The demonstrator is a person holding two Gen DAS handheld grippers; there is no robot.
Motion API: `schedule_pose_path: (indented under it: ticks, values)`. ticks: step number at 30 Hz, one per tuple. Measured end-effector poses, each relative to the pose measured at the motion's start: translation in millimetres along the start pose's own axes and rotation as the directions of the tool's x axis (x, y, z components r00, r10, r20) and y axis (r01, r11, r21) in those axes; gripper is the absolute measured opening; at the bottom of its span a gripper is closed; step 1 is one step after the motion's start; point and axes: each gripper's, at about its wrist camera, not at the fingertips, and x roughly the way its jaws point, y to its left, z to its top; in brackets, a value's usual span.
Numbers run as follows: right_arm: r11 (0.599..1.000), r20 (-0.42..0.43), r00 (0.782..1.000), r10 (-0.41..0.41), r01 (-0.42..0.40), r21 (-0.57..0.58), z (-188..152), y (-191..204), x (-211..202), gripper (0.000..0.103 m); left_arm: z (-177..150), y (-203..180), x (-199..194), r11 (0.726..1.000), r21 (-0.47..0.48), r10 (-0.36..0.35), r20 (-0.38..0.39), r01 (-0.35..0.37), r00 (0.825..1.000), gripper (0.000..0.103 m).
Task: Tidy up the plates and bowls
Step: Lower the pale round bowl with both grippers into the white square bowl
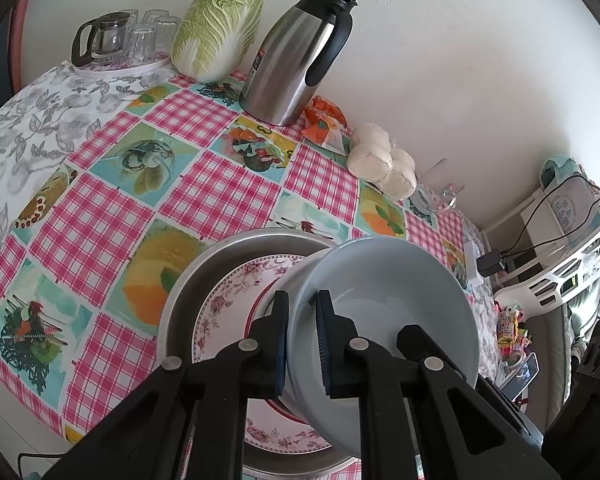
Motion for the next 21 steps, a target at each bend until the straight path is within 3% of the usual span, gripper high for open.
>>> schedule_pose_path:
  ticks: [4, 21]
  values:
    - [0.999, 0.028, 0.999, -0.036, 0.036, 0.0, 2.1, -3.9, -4.4, 0.022, 0.4, -0.1, -1.8, 1.0, 0.005, 0.002, 0.008, -0.002, 1.0, 0.012]
    - [1.0, 0.022, 1.0, -0.018, 0.017, 0.018, 4.2, -11.3, -5.0, 0.023, 0.8, 1.1, -2.1, 1.0, -0.003, -0.006, -0.001, 0.006, 1.0, 0.012]
